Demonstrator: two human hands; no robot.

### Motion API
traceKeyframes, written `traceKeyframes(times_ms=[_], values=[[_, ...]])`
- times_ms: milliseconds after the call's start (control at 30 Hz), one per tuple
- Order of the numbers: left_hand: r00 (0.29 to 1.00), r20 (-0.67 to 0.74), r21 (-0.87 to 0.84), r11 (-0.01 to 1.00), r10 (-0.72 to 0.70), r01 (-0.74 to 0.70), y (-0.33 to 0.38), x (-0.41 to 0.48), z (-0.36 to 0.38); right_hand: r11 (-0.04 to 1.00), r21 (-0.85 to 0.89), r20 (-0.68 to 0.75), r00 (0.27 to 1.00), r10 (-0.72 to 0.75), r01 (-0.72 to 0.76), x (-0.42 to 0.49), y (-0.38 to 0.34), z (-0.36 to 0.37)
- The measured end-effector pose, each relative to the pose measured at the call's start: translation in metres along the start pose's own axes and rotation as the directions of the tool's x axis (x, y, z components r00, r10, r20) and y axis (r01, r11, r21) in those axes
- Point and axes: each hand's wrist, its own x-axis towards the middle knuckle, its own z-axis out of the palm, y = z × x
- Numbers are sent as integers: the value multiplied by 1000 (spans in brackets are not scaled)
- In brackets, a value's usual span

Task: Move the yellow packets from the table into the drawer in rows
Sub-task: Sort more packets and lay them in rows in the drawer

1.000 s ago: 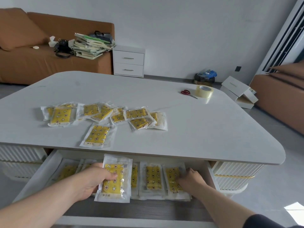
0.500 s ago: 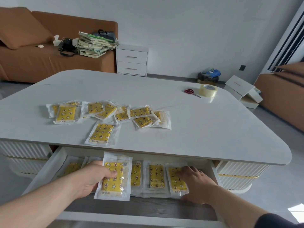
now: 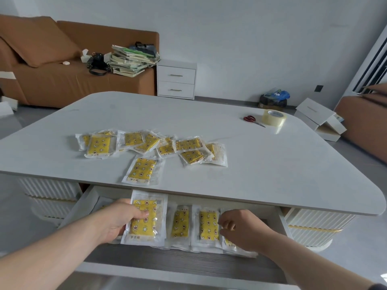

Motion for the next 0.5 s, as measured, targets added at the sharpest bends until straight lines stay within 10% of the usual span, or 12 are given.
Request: traceKeyframes(times_ms=[500], values=[[950,-309,201,973,-48,115,-35,46,-93,975,144,69,981,-178,167,38,-85,6]])
